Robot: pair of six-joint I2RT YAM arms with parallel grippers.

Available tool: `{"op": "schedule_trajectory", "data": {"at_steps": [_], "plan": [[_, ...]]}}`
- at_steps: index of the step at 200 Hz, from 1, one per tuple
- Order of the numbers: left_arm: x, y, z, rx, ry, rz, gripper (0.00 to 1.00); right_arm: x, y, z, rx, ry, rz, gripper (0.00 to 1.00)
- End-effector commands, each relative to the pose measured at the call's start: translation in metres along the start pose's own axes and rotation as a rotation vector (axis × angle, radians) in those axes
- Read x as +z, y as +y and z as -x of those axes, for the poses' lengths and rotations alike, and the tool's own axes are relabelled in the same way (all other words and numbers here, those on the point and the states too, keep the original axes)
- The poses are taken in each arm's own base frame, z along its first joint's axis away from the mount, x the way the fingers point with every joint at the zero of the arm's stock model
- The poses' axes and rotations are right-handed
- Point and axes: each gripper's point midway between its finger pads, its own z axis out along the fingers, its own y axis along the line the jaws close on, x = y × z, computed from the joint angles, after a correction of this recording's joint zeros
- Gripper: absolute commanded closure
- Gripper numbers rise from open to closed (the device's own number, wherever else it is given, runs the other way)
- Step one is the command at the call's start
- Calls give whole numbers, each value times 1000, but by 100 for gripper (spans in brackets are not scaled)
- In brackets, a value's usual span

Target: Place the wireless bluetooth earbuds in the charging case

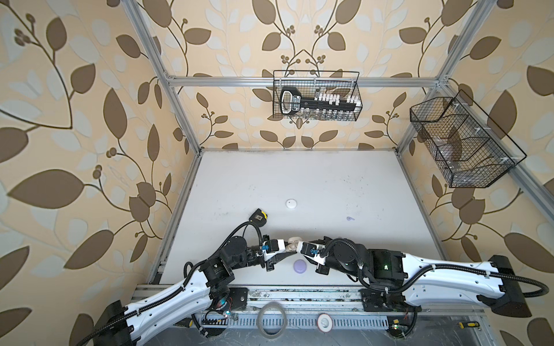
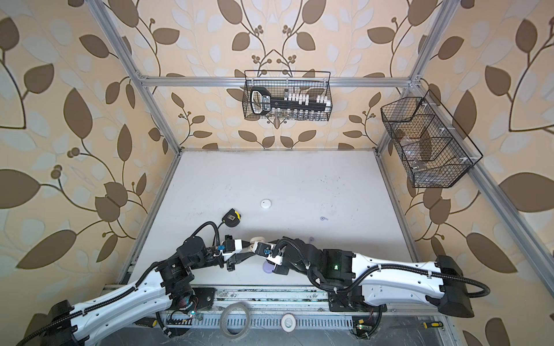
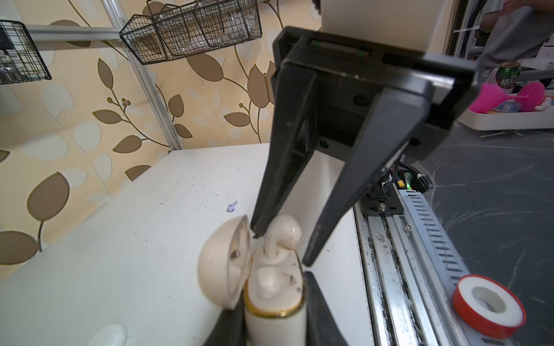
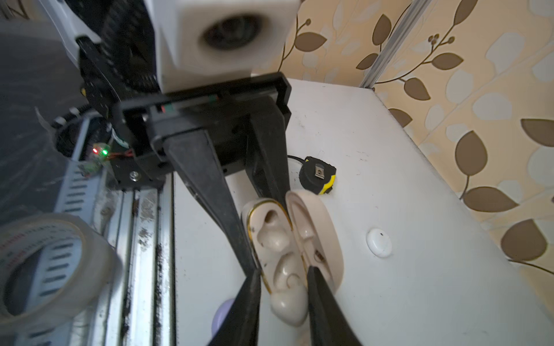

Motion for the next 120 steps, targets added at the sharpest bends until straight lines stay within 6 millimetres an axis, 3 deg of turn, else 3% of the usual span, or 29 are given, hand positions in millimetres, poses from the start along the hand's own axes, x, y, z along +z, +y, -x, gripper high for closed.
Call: {"op": "schedule_trajectory", "data": {"at_steps": [1,46,67,91,120], "plan": [[-1,0,24,58,-87,-2,100,-4,-4,37,87,-112,5,67],[-2,1,25,53,-98,11,100,-8,-4,34,93,-93,-31,63],[-3,6,24,35,-99,37,100,-17,-3,42,102,-121,-35,60],[-5,13,26,-5,-116,82,100,-34,-22,53,216,-134,-98,42],[-9,12,33,-27,-169,85,100,-49,-27,51,191,-116,-103,43]]}}
